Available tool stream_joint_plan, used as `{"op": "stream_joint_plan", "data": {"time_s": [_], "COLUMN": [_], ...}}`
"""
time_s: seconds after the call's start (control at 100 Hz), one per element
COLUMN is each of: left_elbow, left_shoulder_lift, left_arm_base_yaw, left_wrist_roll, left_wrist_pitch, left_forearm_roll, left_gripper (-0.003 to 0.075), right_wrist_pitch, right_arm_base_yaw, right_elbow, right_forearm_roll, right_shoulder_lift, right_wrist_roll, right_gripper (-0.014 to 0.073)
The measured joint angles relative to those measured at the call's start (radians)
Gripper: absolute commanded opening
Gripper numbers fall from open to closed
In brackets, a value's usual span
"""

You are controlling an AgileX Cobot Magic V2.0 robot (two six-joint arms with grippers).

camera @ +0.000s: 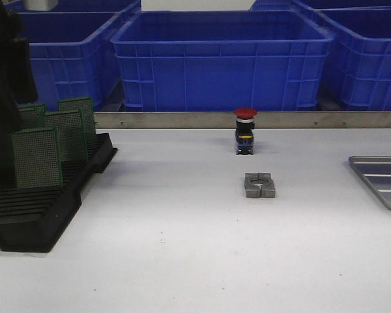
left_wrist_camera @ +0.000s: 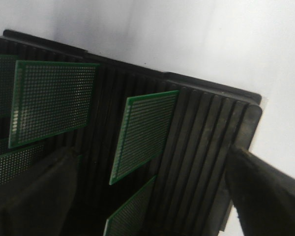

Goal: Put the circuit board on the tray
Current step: 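Reach the left gripper down to a green board in the black rack and grasp it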

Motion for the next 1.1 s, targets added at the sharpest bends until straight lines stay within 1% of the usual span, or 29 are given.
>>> {"op": "stream_joint_plan", "data": {"time_s": [0.26,0.51,0.58,0.62,0.67,0.7,0.72,0.77,0.79,0.84,0.86,0.87,1.1], "left_elbow": [-0.002,-0.002,-0.002,-0.002,-0.002,-0.002,-0.002,-0.002,-0.002,-0.002,-0.002,-0.002,-0.031], "left_shoulder_lift": [0.062,0.135,0.148,0.155,0.159,0.16,0.16,0.16,0.16,0.16,0.16,0.16,0.159], "left_arm_base_yaw": [0.0,0.0,0.0,0.0,0.0,0.0,0.0,0.0,0.0,0.0,0.0,0.0,-0.001], "left_wrist_roll": [0.004,0.004,0.004,0.004,0.004,0.004,0.004,0.004,0.004,0.004,0.004,0.004,0.026], "left_wrist_pitch": [-0.078,-0.087,-0.087,-0.087,-0.088,-0.088,-0.088,-0.088,-0.088,-0.088,-0.088,-0.088,0.023], "left_forearm_roll": [0.027,0.031,0.029,0.029,0.029,0.029,0.029,0.029,0.029,0.029,0.029,0.029,0.038], "left_gripper": [0.0566,0.0566,0.0547,0.0507,0.0434,0.0367,0.0337,0.0209,0.0176,0.0047,0.0015,-0.0014,-0.0018], "right_wrist_pitch": [0.0,0.0,0.0,0.0,0.0,0.0,0.0,0.0,0.0,0.0,0.0,0.0,0.0], "right_arm_base_yaw": [0.0,0.0,0.0,0.0,0.0,0.0,0.0,0.0,0.0,0.0,0.0,0.0,0.0], "right_elbow": [0.0,0.0,0.0,0.0,0.0,0.0,0.0,0.0,0.0,0.0,0.0,0.0,0.0], "right_forearm_roll": [0.0,0.0,0.0,0.0,0.0,0.0,0.0,0.0,0.0,0.0,0.0,0.0,0.0], "right_shoulder_lift": [0.0,0.0,0.0,0.0,0.0,0.0,0.0,0.0,0.0,0.0,0.0,0.0,0.0], "right_wrist_roll": [0.0,0.0,0.0,0.0,0.0,0.0,0.0,0.0,0.0,0.0,0.0,0.0,0.0], "right_gripper": [-0.0069,-0.0069,-0.0069,-0.0069,-0.0069,-0.0069,-0.0069,-0.0069,-0.0069,-0.0069,-0.0069,-0.0069,-0.0069]}}
